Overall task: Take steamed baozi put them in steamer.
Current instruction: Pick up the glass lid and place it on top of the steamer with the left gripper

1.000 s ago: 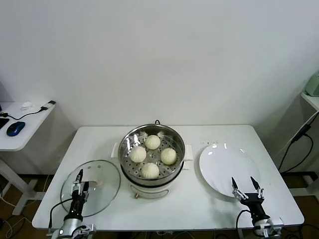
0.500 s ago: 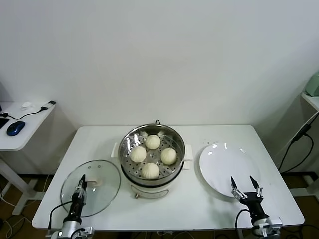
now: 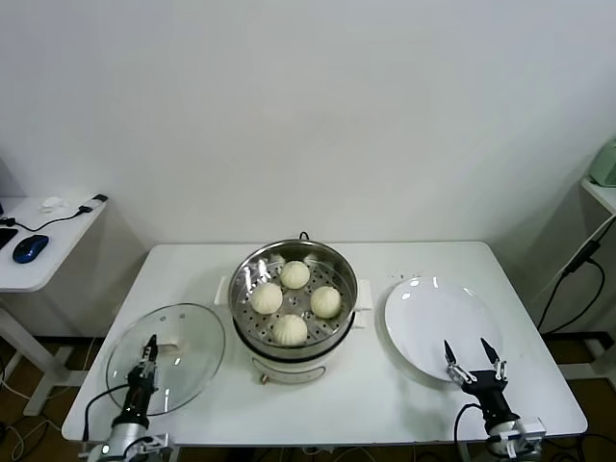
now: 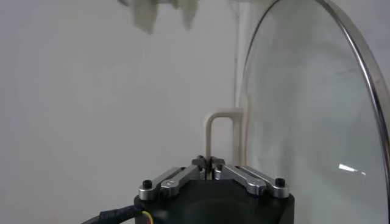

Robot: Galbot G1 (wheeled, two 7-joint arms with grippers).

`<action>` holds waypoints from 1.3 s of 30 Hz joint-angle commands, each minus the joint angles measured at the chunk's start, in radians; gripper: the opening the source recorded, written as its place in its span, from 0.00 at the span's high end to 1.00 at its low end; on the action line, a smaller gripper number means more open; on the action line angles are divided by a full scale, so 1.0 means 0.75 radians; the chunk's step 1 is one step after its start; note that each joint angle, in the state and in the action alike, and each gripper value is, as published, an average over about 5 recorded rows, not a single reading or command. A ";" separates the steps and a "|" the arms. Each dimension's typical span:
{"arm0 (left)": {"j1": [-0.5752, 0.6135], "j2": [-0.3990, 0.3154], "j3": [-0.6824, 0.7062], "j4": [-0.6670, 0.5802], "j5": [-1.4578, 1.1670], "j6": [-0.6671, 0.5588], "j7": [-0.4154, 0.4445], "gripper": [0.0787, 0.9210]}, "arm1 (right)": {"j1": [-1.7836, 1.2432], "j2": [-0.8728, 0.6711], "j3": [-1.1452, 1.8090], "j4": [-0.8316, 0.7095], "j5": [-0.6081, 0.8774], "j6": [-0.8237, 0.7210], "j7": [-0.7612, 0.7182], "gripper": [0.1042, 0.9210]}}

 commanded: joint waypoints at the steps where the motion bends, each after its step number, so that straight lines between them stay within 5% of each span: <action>1: 0.017 0.002 0.009 -0.087 -0.069 -0.013 0.033 0.94 | 0.006 -0.002 0.003 0.042 -0.036 -0.049 0.052 0.12; 12: 0.180 0.234 -0.183 -0.638 -0.420 0.247 0.535 0.94 | 0.037 0.025 -0.012 0.050 -0.122 -0.103 0.111 0.12; 17: 0.126 0.280 -0.167 -0.803 -0.443 0.402 0.658 0.94 | 0.031 0.026 -0.026 0.057 -0.158 -0.099 0.108 0.12; 23: -0.010 0.221 0.065 -0.954 -0.328 0.535 0.718 0.94 | 0.028 0.020 -0.029 0.048 -0.163 -0.067 0.095 0.12; 31: -0.204 0.168 0.487 -0.957 -0.030 0.742 0.755 0.94 | 0.024 0.018 -0.038 0.026 -0.143 -0.026 0.071 0.12; 39: -0.327 -0.020 0.820 -0.903 0.206 0.938 0.888 0.94 | 0.026 0.017 -0.037 0.010 -0.127 0.009 0.072 0.12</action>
